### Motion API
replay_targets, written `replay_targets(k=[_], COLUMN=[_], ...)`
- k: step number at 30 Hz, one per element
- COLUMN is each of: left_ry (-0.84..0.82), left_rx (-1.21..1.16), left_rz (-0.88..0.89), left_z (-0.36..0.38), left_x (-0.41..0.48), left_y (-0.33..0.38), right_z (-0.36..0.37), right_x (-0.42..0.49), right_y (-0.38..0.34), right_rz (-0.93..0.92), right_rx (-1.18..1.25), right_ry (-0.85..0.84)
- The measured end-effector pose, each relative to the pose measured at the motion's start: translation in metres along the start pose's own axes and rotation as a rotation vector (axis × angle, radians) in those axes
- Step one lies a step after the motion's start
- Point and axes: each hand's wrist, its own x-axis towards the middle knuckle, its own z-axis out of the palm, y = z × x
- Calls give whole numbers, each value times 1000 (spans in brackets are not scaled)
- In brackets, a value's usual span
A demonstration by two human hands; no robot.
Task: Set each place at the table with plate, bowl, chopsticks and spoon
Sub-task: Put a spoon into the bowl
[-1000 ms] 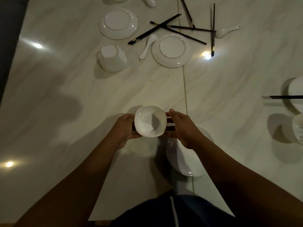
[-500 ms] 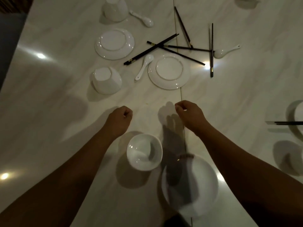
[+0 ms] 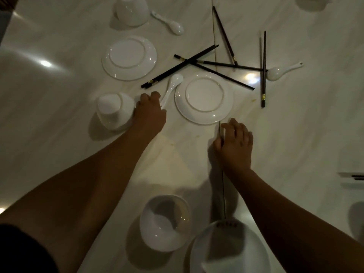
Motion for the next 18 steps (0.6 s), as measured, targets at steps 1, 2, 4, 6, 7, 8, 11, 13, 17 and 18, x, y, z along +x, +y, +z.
replay_targets(k=[1, 2, 4, 6, 7, 8, 11, 13, 17, 18], left_ry=[-23, -45, -82, -76, -74, -75, -49, -74, -176, -189], left_rx=[15, 14, 9, 11, -1, -17, -125, -382, -595, -603], left_rz=[-8, -17, -26, -21, -29, -45, -109, -216, -337, -339], left_z=[2, 2, 2, 0, -2, -5, -13, -17, -34, -40], left_x=[6, 11, 15, 14, 11, 7, -14, -36, -106, -126], left_y=[0, 1, 4, 5, 4, 4, -2, -6, -18, -22], right_z=[1, 1, 3, 4, 4, 4, 0, -2, -6, -7], right_x=[0, 1, 1, 2, 2, 3, 1, -3, -28, -34], right_y=[0, 1, 2, 2, 2, 2, 3, 2, -4, -7], right_rz=[-7, -14, -17, -10, -5, 0, 0, -10, -61, -69], right_rx=[-9, -18, -31, -34, -29, -19, 10, 23, -16, -15], right_ry=[6, 5, -13, -21, -24, -30, -59, -114, -249, -277])
